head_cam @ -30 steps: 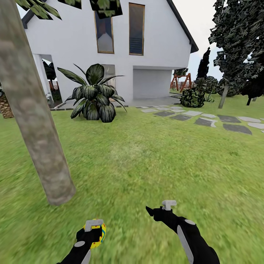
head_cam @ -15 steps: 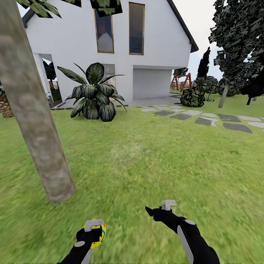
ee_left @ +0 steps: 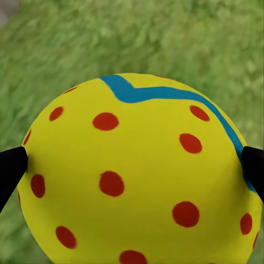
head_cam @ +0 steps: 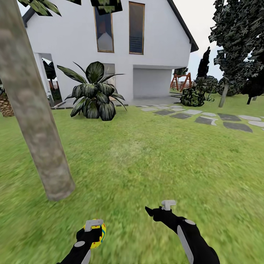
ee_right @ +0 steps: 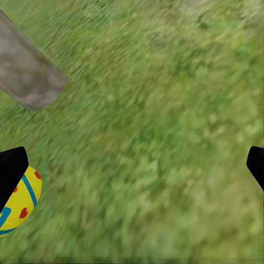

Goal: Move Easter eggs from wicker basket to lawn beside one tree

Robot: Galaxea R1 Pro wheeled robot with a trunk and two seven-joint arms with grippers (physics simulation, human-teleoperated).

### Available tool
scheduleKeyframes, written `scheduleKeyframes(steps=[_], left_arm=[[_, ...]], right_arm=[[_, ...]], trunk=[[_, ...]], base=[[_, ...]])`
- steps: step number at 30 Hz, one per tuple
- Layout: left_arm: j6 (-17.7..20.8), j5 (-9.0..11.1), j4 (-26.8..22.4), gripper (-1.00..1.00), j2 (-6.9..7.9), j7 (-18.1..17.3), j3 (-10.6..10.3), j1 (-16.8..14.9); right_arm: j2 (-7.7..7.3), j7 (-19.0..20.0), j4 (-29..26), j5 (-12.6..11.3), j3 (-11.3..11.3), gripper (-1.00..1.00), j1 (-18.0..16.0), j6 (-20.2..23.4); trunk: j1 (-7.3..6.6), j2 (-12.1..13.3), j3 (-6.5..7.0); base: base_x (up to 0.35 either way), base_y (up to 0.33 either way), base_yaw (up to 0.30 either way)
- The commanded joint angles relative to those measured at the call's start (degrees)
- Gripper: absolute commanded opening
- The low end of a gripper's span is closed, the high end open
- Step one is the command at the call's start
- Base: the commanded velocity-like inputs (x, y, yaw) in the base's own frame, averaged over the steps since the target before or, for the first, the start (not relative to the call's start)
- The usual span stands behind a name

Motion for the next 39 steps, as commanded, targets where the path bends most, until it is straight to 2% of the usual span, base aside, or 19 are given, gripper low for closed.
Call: scheduleKeyframes(steps=[1, 39], left_arm=[[0.3, 0.4, -0.1, -1.0, 0.06, 0.5, -0.4, 0.0], [0.3, 0.4, -0.2, -1.0, 0.06, 0.5, -0.4, 0.0]], right_arm=[[0.07, 0.3, -0.1, -0.4, -0.2, 1.0, 0.0, 0.5], [0.11, 0.3, 0.0, -0.4, -0.2, 1.0, 0.0, 0.5]], trunk=[[0.22, -0.4, -0.24], [8.56, -15.7, -7.07]], base=[[0.0, 0.0, 0.0], [0.0, 0.0, 0.0]])
